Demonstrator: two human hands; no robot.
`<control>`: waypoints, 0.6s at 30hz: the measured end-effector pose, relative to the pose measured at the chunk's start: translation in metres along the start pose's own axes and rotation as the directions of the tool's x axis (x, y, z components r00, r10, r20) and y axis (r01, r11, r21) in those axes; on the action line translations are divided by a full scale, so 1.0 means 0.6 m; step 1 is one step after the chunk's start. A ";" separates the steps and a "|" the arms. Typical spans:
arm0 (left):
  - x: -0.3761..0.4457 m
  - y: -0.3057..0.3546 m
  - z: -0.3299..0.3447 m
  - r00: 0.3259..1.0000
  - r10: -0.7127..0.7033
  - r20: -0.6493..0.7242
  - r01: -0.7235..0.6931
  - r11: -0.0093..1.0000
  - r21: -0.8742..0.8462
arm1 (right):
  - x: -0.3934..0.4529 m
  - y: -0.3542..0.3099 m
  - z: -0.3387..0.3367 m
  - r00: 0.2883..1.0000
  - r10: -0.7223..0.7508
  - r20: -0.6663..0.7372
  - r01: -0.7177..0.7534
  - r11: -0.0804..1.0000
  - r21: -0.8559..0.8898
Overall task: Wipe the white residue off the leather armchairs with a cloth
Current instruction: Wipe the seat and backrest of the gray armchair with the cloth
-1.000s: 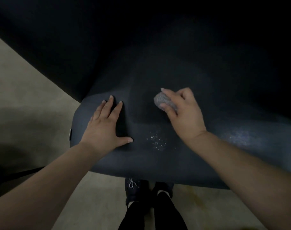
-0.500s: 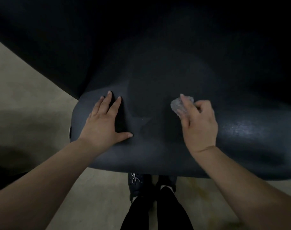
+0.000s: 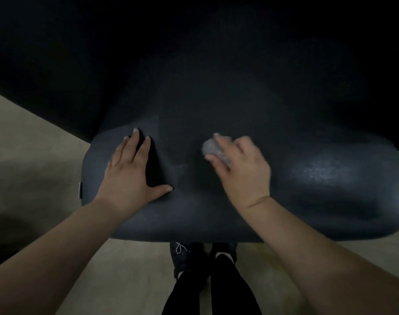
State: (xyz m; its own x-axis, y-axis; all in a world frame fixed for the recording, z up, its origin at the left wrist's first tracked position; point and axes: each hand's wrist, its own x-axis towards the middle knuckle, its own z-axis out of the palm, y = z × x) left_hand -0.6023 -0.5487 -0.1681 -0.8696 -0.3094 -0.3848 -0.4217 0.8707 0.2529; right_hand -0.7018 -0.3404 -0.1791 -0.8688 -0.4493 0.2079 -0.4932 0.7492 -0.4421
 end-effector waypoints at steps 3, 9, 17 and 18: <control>0.005 0.011 0.000 1.000 -0.008 0.014 0.008 1.000 -0.011 | -0.013 -0.060 0.023 0.985 -0.145 0.092 0.140 0.988 0.061; 0.009 0.026 -0.004 0.999 -0.003 0.042 0.002 1.000 0.013 | -0.004 -0.023 0.019 0.998 0.031 0.060 -0.022 0.990 -0.136; 0.015 0.074 0.000 0.996 0.061 0.064 -0.063 0.997 0.033 | -0.034 0.162 -0.082 0.838 0.504 -0.209 -0.533 0.839 -0.112; 0.013 0.079 0.003 0.996 0.059 0.065 -0.061 0.997 0.037 | -0.048 0.153 -0.077 0.824 0.530 -0.202 -0.556 0.824 -0.107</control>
State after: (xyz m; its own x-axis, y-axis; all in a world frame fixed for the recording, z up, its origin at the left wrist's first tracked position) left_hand -0.6288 -0.5093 -0.1606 -0.8741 -0.2323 -0.4266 -0.3581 0.9015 0.2429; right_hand -0.7242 -0.2361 -0.1856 -0.9857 0.1252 0.1129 0.0725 0.9195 -0.3864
